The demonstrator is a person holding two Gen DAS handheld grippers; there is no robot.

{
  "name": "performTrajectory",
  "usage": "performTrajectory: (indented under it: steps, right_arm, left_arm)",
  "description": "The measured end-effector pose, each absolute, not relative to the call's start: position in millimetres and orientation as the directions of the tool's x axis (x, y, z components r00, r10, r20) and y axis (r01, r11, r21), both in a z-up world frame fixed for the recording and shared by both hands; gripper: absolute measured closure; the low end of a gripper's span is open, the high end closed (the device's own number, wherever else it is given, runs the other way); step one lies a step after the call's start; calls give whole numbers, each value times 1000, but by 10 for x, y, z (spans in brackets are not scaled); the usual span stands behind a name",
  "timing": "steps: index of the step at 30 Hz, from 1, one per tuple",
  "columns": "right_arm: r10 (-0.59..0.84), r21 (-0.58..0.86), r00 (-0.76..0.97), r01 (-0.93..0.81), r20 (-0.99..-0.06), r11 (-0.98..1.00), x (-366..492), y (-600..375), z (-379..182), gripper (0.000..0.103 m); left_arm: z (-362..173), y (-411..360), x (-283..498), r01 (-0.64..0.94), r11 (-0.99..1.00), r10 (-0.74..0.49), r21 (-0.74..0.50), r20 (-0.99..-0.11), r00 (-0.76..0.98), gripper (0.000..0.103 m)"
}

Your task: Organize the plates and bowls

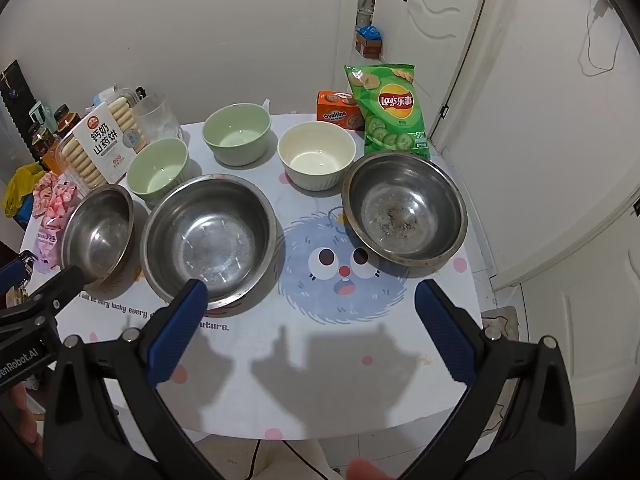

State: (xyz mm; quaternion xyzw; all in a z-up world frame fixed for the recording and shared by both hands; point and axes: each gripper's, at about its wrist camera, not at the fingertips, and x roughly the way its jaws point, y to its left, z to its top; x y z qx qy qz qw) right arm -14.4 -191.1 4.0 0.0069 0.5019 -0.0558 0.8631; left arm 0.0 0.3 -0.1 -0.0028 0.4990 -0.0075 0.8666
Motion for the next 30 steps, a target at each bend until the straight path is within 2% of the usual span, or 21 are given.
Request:
performTrajectory:
  steps: [30]
  right_arm:
    - [-90,-45,488,104,-868,994,-137,-1920,25,0]
  left_arm:
    - [0,2,0,9,1000,-9,-5,-865,502,0]
